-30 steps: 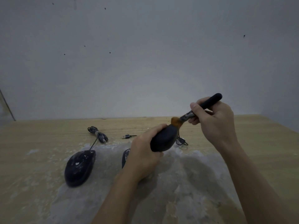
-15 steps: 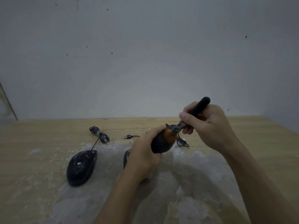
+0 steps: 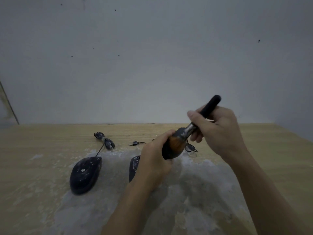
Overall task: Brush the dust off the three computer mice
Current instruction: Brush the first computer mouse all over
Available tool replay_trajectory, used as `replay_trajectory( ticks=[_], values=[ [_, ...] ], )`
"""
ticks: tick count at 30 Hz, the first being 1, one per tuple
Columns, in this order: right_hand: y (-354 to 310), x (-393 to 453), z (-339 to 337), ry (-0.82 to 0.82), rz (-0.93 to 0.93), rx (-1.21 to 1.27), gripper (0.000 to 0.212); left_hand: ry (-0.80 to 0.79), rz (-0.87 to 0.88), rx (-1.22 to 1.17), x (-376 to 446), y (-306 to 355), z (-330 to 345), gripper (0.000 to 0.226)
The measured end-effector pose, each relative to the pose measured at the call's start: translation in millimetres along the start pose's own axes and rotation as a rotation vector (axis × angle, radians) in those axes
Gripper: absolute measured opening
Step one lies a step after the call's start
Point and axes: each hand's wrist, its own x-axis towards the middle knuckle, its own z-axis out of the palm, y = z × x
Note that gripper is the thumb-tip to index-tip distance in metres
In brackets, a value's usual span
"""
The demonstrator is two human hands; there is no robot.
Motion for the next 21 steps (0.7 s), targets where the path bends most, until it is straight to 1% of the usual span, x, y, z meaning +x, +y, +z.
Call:
replay_trajectory(
  ticks=[1, 2, 3, 4, 7, 8, 11, 12, 14, 15, 16, 18, 19, 20, 21],
  values=[
    [4.1, -0.1, 1.8, 0.033, -0.008, -0.073, 0.021, 0.002, 0.007, 0.005, -0.4, 0.1, 0.0, 0.069],
    [6.6, 0.5, 1.9, 0.102, -0.036, -0.16, 0.021, -0.004, 0.012, 0.008, -0.8, 0.2, 0.1, 0.069],
    [7.2, 1.0, 0.7, 0.152, -0.063, -0.205, 0.02, -0.012, 0.015, 0.012, -1.0, 0.2, 0.1, 0.069],
    [7.3, 1.6, -1.2, 0.156, -0.074, -0.203, 0.019, -0.013, 0.018, 0.018, -0.9, -0.5, 0.5, 0.069],
    [6.2, 1.2, -2.0, 0.003, -0.036, -0.112, 0.018, 0.003, 0.036, 0.035, -0.8, -4.3, 2.0, 0.068],
    [6.7, 1.4, -1.2, -0.009, -0.032, -0.122, 0.018, 0.005, 0.04, 0.038, -1.0, -5.1, 2.7, 0.067],
    [5.2, 0.6, 1.5, 0.075, -0.059, -0.189, 0.021, -0.008, 0.048, 0.065, -1.7, -6.6, 4.6, 0.069],
    [4.6, 0.5, 2.6, 0.054, -0.059, -0.188, 0.021, -0.008, 0.054, 0.069, -1.6, -7.4, 5.3, 0.068],
    [0.3, -0.3, 2.5, -0.041, -0.025, -0.165, 0.021, 0.007, 0.059, 0.056, -1.4, -6.5, 6.1, 0.066],
    [-0.6, 0.0, 0.6, -0.037, -0.022, -0.189, 0.021, 0.018, 0.062, 0.044, -1.2, -6.0, 5.8, 0.065],
    [-0.1, 1.5, -2.5, 0.022, -0.045, -0.248, 0.022, 0.027, 0.068, 0.035, -0.7, -5.3, 5.7, 0.065],
    [2.8, 5.1, -11.2, 0.2, -0.093, -0.341, 0.023, 0.036, 0.071, 0.027, -0.1, -4.9, 5.9, 0.07],
    [2.5, 6.4, -14.9, 0.268, -0.091, -0.314, 0.021, 0.044, 0.069, 0.027, 0.4, -4.9, 5.8, 0.072],
    [2.0, 7.1, -17.3, 0.302, -0.07, -0.243, 0.02, 0.051, 0.069, 0.026, 0.7, -4.9, 5.7, 0.073],
    [0.5, 7.5, -18.7, 0.298, -0.036, -0.146, 0.02, 0.057, 0.07, 0.021, 0.6, -4.5, 5.0, 0.074]
  ],
)
